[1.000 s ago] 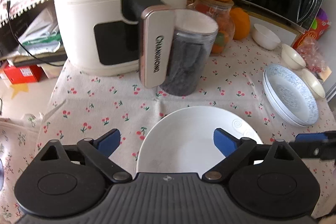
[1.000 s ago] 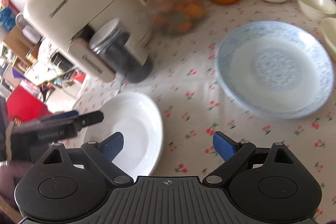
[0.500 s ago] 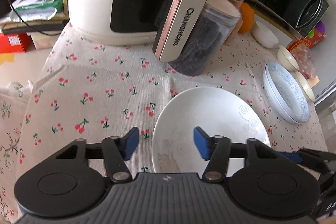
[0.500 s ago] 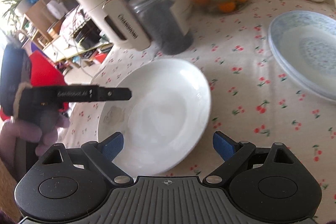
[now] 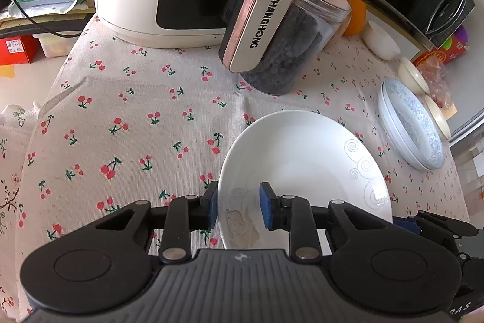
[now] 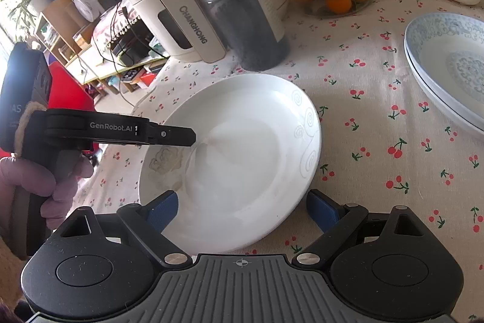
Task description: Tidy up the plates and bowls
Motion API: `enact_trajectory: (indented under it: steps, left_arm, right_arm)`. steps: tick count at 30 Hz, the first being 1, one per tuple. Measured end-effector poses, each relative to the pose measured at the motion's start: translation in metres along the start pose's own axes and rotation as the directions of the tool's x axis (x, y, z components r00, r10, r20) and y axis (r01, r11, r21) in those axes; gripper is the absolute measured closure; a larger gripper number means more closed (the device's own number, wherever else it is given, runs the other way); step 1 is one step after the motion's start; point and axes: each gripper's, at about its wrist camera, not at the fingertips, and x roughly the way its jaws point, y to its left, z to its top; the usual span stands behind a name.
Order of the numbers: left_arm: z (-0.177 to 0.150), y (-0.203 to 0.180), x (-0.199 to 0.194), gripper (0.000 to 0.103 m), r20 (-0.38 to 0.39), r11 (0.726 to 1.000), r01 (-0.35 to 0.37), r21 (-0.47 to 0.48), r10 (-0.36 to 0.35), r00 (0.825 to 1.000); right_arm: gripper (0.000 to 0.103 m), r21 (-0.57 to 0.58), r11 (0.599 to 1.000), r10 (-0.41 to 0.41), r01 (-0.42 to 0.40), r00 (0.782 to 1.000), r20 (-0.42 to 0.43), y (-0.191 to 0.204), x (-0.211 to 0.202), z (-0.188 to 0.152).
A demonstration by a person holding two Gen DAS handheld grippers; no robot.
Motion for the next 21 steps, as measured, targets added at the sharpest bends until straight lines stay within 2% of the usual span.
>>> enact_trajectory:
  steps: [8,12,15,20,21]
  left_arm:
    - [0.000,0.003,0.000,0.086,0.003,1.000,-0.005,-0.020,0.005,1.000]
    - [0.000,0.004,-0.001,0.086,0.005,1.000,-0.005,-0.026,0.005,1.000]
    - [-0.001,0.004,-0.002,0.087,0.006,1.000,-0.010,-0.020,0.011,1.000]
    - [-0.001,0.002,-0.002,0.087,0.009,1.000,-0.019,-0.018,0.019,1.000]
    - [-0.001,0.002,-0.002,0.087,0.010,1.000,-0.020,-0.019,0.020,1.000]
  right_arm:
    - [0.011,-0.009,1.000,-0.004,0.004,1.000,0.007,0.001,0.002,0.001]
    - [0.017,-0.005,1.000,-0.015,0.015,1.000,0.013,0.001,0.001,0.001]
    - [0.030,0.002,0.999,-0.045,0.045,0.999,0.024,-0.001,0.000,0.001]
    - [0.069,0.018,0.993,-0.115,0.114,0.993,0.038,-0.008,-0.003,0.004]
    - [0.072,0.021,0.992,-0.123,0.122,0.992,0.039,-0.010,-0.003,0.005]
